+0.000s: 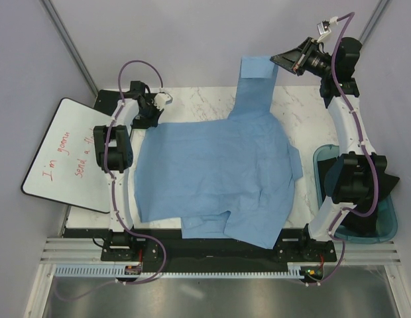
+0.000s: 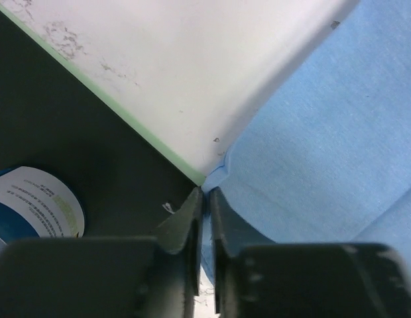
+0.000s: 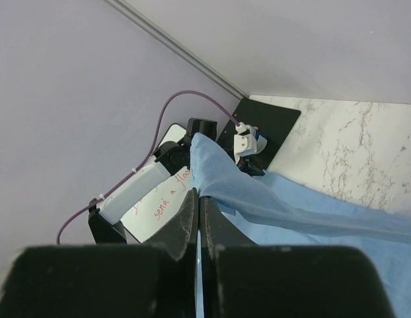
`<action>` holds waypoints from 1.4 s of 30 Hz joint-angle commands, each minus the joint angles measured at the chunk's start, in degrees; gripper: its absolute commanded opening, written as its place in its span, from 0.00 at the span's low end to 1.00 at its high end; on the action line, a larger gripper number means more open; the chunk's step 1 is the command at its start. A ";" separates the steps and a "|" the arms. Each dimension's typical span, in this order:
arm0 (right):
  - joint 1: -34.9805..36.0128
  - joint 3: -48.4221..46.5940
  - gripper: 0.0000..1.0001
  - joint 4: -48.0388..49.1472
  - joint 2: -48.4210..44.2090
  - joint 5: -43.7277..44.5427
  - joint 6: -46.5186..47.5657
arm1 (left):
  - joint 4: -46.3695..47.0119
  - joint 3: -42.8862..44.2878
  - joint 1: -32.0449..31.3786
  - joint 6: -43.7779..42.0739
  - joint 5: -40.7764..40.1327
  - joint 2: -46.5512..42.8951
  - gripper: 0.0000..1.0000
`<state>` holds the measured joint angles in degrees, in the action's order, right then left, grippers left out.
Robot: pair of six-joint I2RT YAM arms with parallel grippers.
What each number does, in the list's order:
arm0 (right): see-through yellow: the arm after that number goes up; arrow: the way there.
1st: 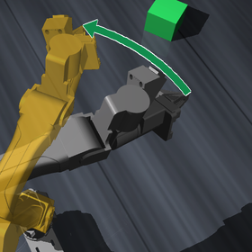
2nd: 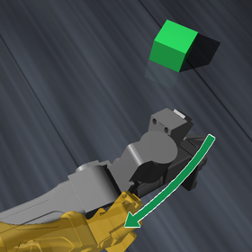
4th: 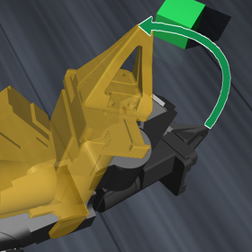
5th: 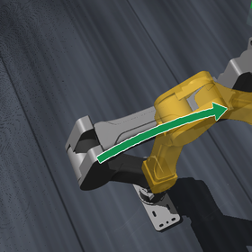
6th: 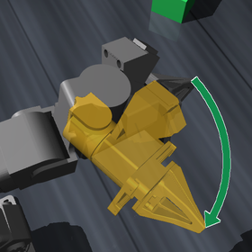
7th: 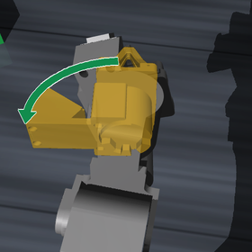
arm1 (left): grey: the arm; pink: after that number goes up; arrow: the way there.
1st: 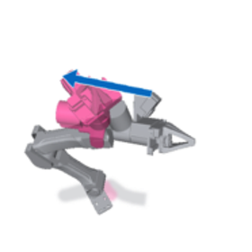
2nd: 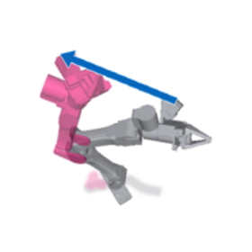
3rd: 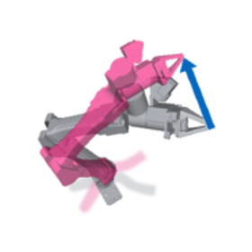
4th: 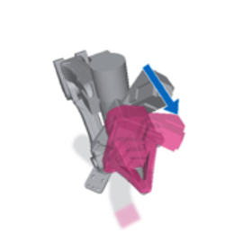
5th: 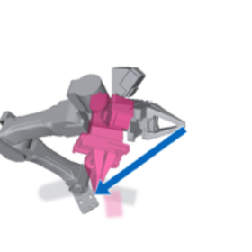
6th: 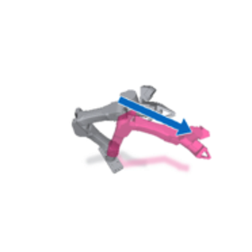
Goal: Fold and stack the long sleeve shirts
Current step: Fold the shirt
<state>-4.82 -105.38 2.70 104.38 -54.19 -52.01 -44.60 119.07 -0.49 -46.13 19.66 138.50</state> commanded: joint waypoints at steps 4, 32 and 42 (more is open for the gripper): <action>0.16 -1.14 0.00 3.71 -4.35 -1.35 -2.92 | 0.65 0.03 -0.04 1.65 4.77 -5.77 0.02; -3.88 24.25 0.00 -20.79 -37.13 -7.86 11.03 | 13.31 -46.37 -0.04 -18.90 5.92 -42.95 0.06; -4.06 25.13 0.00 -41.52 -43.38 -6.89 26.24 | 11.91 -56.56 0.05 -22.95 3.55 -51.82 0.32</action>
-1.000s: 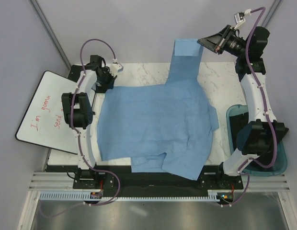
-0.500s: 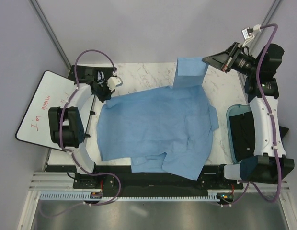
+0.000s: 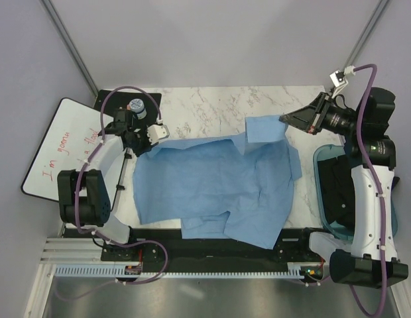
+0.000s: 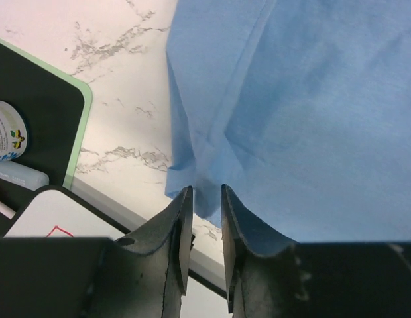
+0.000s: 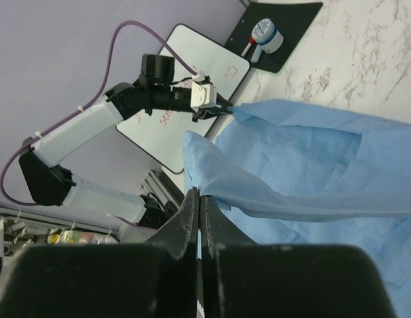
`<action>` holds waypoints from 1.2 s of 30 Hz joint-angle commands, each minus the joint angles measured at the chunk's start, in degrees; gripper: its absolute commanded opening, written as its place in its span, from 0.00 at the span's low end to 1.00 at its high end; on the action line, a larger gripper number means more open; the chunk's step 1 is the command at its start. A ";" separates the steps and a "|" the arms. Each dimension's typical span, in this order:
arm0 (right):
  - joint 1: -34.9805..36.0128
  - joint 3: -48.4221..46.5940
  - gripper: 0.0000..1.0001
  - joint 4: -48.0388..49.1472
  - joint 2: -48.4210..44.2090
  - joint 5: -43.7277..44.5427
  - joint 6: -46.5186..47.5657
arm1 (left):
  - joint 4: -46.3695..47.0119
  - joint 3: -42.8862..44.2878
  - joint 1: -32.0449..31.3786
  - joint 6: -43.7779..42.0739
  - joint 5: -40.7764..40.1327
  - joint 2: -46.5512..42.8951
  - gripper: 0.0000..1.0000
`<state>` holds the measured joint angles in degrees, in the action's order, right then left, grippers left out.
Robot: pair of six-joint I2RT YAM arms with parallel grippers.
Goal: Fold and stack the long sleeve shirts
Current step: Fold the shirt
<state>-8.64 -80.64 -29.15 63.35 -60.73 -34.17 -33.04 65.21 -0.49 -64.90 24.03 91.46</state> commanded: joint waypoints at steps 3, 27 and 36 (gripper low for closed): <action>-0.23 3.64 0.00 -11.63 -4.20 -0.88 9.56 | -0.79 -3.51 0.05 -2.78 -1.44 -6.38 0.43; -0.14 2.77 0.00 -15.24 0.01 -0.70 13.35 | 23.17 -14.05 1.64 9.62 -9.96 -3.30 0.88; -0.23 0.66 0.00 -15.33 2.04 -0.53 12.99 | 48.03 -24.08 -2.23 8.31 -18.82 -1.21 0.86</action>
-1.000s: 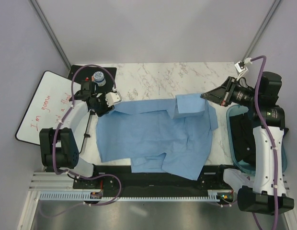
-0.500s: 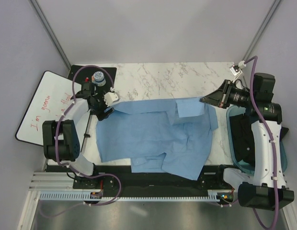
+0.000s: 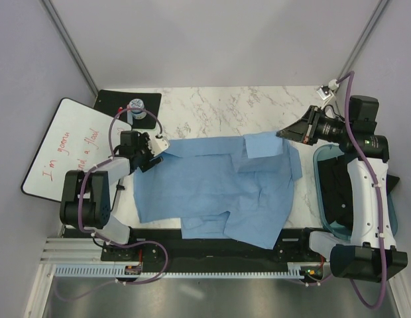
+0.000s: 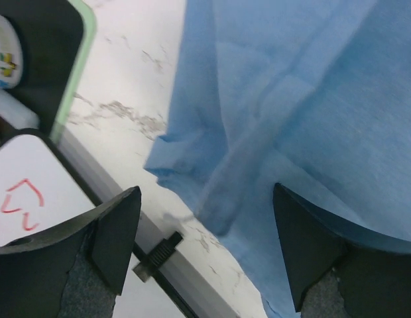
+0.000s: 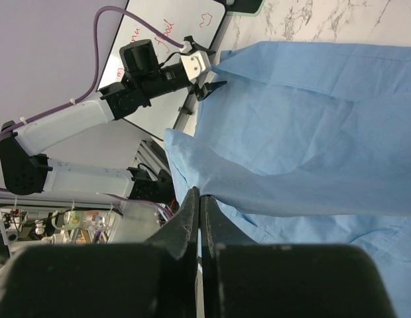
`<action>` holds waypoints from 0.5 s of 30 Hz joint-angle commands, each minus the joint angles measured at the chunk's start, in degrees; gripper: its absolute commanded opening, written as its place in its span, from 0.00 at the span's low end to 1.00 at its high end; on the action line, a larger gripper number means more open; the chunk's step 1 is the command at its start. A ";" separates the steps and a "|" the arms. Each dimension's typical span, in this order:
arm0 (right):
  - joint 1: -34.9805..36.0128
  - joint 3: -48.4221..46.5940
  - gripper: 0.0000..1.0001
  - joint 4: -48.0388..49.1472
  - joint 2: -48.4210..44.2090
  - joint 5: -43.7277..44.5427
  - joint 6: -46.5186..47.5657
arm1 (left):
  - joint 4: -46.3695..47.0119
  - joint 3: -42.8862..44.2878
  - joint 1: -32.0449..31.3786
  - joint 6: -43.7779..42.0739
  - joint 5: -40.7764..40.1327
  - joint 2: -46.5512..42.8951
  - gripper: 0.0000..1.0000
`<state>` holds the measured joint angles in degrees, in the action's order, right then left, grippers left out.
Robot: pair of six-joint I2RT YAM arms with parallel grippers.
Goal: Fold and stack the long sleeve shirts
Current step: Fold the shirt
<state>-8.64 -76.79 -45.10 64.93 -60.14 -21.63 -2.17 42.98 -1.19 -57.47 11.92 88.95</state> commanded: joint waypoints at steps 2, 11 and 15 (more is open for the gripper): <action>-0.23 -3.45 0.00 0.63 0.64 -1.03 0.53 | 19.74 -0.36 -1.45 0.87 -9.19 2.63 0.83; -0.23 -4.33 0.00 0.63 1.61 -0.86 0.62 | 11.94 4.56 -1.36 2.62 -1.83 2.90 0.81; -0.23 -4.68 0.00 0.72 2.13 -0.77 0.71 | 10.53 3.08 -1.36 2.19 2.22 1.50 0.82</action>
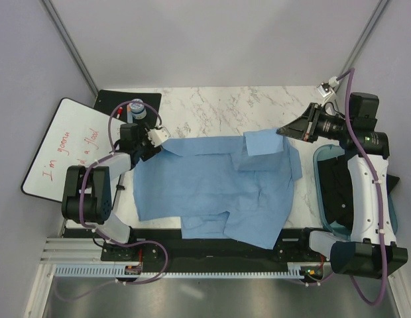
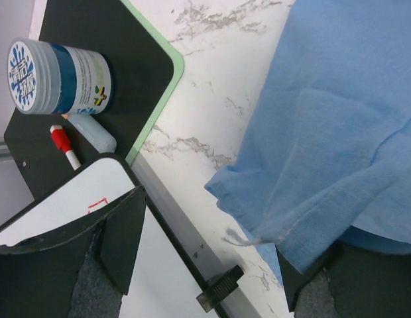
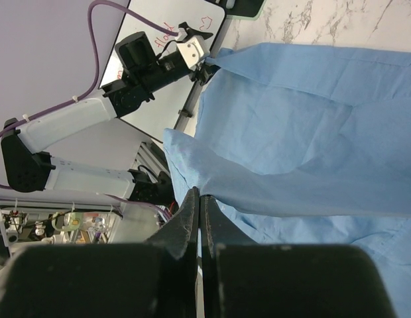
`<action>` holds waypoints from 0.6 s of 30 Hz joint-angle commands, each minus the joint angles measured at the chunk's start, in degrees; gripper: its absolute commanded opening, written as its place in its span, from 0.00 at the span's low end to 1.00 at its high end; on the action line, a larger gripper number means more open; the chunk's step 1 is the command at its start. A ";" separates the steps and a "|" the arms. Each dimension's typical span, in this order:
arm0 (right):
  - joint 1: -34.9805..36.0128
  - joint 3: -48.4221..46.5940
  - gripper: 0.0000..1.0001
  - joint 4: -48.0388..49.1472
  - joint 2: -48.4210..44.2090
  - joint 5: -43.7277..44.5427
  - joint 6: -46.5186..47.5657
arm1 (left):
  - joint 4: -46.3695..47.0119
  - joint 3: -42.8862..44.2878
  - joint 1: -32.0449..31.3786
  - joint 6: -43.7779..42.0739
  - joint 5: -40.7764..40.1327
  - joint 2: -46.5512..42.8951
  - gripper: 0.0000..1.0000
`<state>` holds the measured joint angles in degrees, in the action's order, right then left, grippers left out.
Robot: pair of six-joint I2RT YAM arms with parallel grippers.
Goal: Fold and stack the long sleeve shirts
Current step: Fold the shirt
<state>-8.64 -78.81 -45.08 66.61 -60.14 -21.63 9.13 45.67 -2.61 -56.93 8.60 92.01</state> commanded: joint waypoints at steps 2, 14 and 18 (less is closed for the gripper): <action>-0.32 -2.76 0.00 0.70 0.80 -0.68 0.88 | -0.95 0.03 -0.11 1.82 6.42 -1.66 0.83; -0.23 -2.58 0.00 0.35 0.72 -0.59 1.06 | 16.61 1.35 -0.90 0.42 -7.09 7.65 0.69; -0.23 -2.76 0.00 -0.09 0.63 -0.68 1.41 | 18.82 2.32 -0.55 -1.25 -8.34 10.73 0.66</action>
<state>-8.64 -78.91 -45.12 67.51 -60.12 -21.54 19.99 46.00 -3.60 -56.01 3.73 100.36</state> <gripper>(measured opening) 0.010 0.674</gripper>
